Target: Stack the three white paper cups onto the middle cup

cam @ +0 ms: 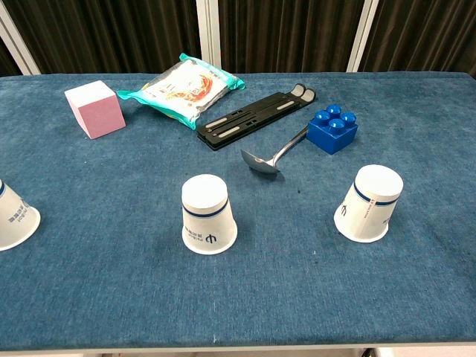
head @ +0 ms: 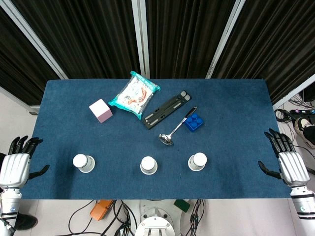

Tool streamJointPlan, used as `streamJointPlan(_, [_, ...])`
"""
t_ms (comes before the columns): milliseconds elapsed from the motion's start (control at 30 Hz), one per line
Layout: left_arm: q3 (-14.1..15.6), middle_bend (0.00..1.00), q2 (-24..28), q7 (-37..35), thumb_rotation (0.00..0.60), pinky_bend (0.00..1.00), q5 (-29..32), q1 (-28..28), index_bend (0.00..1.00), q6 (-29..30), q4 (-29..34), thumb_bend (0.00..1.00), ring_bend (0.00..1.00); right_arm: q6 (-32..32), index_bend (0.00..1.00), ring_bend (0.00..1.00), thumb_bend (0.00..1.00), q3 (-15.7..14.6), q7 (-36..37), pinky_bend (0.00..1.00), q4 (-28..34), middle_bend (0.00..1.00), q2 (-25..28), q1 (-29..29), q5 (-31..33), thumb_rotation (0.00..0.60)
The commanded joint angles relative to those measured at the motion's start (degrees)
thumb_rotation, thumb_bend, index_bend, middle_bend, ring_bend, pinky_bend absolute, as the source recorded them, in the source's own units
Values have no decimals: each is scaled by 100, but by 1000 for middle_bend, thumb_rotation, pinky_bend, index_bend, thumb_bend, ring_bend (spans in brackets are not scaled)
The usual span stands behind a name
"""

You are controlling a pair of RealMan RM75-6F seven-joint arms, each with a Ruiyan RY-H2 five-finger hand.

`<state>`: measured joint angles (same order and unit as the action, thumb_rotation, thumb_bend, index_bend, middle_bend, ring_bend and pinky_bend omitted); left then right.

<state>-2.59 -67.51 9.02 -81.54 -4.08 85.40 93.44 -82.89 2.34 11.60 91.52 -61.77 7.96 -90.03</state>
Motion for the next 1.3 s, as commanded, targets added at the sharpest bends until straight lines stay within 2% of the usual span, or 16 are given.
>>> streamJointPlan(33, [-42,161,-46,305,600,1,230,33,201,-31,19,173,80,7,0,0,455,56,-74,0,46,11,12,55,-6,600])
streamJointPlan(167, [-29,130,-73,379,600,0,214,59,147,15,-3,130,58,38,0,0,436,114,-163,0,144,11,83,113,9,600])
streamJointPlan(367, [116,119,-23,-58,600,0,-308,-9,130,11,92,89,52,-33,0,0,411,164,-187,0,248,9,210,100,34,600])
streamJointPlan(500, [315,119,131,-475,600,0,-745,-227,163,-350,288,132,52,-131,0,0,411,185,-175,0,293,9,301,65,15,600])
streamJointPlan(633, [358,120,95,-289,600,0,-932,-521,179,-772,433,141,52,-190,0,0,411,203,-212,0,360,8,394,48,-3,600])
streamJointPlan(867, [316,119,-2,142,600,0,-701,-918,189,-1484,622,142,52,-172,0,0,412,181,-192,0,398,9,447,39,-10,600])
streamJointPlan(1167, [253,119,-135,503,600,0,-202,-1076,224,-1810,551,187,52,-23,0,0,412,181,-204,0,373,8,412,100,51,600])
streamJointPlan(1300, [288,120,-171,438,600,0,-75,-1114,227,-1931,512,210,51,46,0,0,412,185,-218,0,362,8,387,138,74,600])
